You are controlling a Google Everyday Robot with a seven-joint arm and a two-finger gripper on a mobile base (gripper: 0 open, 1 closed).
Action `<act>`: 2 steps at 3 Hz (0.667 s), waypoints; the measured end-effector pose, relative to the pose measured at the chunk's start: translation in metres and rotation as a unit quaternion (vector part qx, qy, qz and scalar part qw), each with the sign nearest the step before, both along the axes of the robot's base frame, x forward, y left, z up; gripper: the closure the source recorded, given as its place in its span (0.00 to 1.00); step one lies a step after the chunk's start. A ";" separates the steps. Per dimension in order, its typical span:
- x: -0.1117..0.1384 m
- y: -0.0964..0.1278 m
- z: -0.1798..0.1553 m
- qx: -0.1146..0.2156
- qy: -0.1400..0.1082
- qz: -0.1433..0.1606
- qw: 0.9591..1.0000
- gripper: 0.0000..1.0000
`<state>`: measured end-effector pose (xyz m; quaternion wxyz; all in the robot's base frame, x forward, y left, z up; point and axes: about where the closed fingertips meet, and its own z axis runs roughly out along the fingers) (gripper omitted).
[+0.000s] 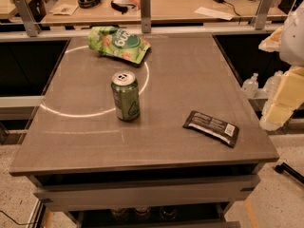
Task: Knock green can over
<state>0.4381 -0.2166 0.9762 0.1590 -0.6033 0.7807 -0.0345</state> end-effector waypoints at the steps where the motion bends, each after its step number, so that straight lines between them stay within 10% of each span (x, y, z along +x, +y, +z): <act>1: 0.000 0.000 0.000 0.000 0.000 0.000 1.000 0.00; 2: 0.001 0.002 0.003 0.021 -0.008 -0.004 1.000 0.00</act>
Offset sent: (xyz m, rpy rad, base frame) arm 0.0030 0.0037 0.0022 0.0996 -0.0149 -0.0159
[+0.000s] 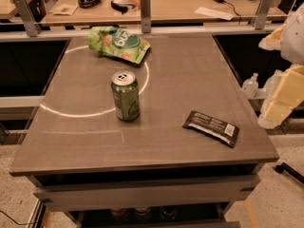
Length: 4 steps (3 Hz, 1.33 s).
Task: Knock green can over
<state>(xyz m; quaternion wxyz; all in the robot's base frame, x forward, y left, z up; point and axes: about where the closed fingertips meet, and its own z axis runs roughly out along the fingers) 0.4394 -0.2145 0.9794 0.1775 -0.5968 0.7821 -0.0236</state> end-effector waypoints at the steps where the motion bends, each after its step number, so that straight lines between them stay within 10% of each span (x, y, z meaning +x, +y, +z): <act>1: 0.006 -0.002 -0.004 0.061 -0.013 0.003 0.998 0.00; 2: 0.011 0.015 -0.013 0.155 -0.023 0.030 0.987 0.00; 4: 0.017 0.071 -0.025 0.321 -0.043 0.123 0.938 0.00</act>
Offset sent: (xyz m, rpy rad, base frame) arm 0.0106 0.0450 -0.0109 0.6084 -0.0648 0.1490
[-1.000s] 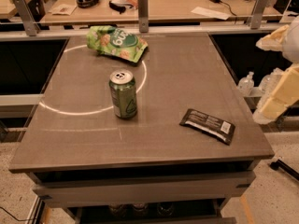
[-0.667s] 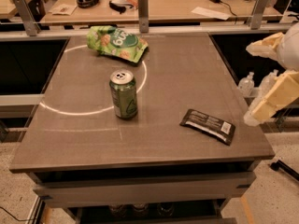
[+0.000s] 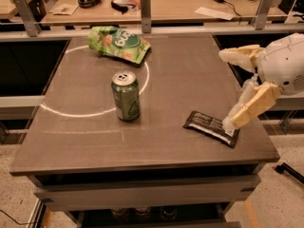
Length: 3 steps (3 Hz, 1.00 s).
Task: Knock green can over
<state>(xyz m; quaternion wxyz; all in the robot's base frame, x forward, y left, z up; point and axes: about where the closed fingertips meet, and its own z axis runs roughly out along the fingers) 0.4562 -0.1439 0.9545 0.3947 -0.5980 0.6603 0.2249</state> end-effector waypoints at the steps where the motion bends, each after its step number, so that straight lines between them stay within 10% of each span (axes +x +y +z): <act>1: 0.002 0.037 -0.008 0.058 -0.009 0.046 0.997 0.00; 3: 0.010 0.041 -0.028 0.075 -0.006 0.040 0.996 0.00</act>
Offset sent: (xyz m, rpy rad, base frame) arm 0.0023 0.0278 -0.0079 0.0906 -0.0111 0.0685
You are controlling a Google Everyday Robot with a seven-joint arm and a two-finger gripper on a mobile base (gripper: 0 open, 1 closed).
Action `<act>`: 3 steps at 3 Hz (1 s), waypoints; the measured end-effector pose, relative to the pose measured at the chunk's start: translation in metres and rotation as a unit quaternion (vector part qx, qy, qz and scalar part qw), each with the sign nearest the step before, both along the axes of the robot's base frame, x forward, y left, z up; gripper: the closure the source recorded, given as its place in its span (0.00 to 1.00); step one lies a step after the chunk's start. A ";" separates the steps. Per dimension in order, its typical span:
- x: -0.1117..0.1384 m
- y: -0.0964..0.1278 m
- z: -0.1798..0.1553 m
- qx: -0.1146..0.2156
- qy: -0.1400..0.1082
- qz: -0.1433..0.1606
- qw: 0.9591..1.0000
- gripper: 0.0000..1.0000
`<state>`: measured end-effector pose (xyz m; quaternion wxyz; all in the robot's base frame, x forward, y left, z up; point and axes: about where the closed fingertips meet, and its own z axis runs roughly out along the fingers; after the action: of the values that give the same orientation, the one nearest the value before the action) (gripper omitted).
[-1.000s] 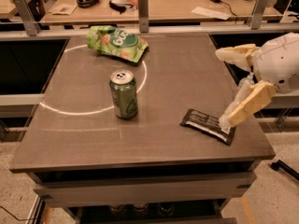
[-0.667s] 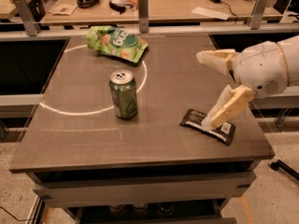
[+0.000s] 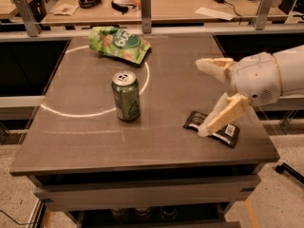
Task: Knock green can over
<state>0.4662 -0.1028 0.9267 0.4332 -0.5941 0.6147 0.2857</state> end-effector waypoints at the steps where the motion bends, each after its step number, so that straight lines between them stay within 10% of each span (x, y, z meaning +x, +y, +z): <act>1: 0.013 0.006 -0.019 0.015 -0.004 -0.001 1.000 0.00; 3: 0.040 0.035 -0.045 0.058 -0.008 0.034 0.998 0.00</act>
Offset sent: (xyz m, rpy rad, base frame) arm 0.0404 0.0178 -0.0547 0.1099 -0.0193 0.0401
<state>0.5062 -0.0673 0.8819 0.4615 -0.5909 0.5730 0.3308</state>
